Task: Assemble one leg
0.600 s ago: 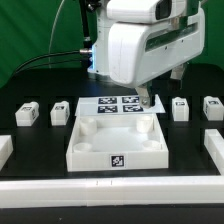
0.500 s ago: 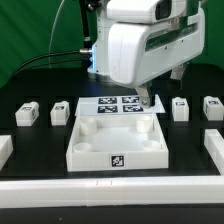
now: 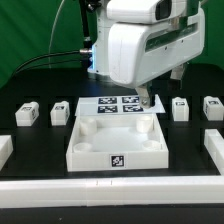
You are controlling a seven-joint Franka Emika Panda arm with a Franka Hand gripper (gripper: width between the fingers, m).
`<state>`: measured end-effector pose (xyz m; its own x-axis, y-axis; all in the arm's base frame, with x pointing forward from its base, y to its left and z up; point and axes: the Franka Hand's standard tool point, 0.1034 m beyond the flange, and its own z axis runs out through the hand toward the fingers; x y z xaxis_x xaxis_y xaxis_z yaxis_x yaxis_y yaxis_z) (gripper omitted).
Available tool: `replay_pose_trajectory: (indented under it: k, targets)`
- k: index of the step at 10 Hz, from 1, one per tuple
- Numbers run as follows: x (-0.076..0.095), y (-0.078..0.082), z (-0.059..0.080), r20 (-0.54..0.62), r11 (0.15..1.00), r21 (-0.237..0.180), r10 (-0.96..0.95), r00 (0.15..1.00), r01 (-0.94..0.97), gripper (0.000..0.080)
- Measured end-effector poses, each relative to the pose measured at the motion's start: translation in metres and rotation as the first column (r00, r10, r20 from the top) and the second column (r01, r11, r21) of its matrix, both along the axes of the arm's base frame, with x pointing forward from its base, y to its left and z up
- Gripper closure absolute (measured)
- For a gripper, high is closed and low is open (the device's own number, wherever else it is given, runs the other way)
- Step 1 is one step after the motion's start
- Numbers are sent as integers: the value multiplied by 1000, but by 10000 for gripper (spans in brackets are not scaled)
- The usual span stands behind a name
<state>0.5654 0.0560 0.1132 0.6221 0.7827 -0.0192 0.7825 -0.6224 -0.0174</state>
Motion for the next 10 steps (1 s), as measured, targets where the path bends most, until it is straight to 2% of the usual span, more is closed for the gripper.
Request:
replay_pose_trajectory:
  k: [5,9,10]
  targets:
    - [-1,-2,-1,1,1000,0,10,1000,-10,150]
    - [-39,-26,-12,-11,985,1,170,985,-170,150]
    - [-50,-35,-18,-26,965,8,263,964,-263,150]
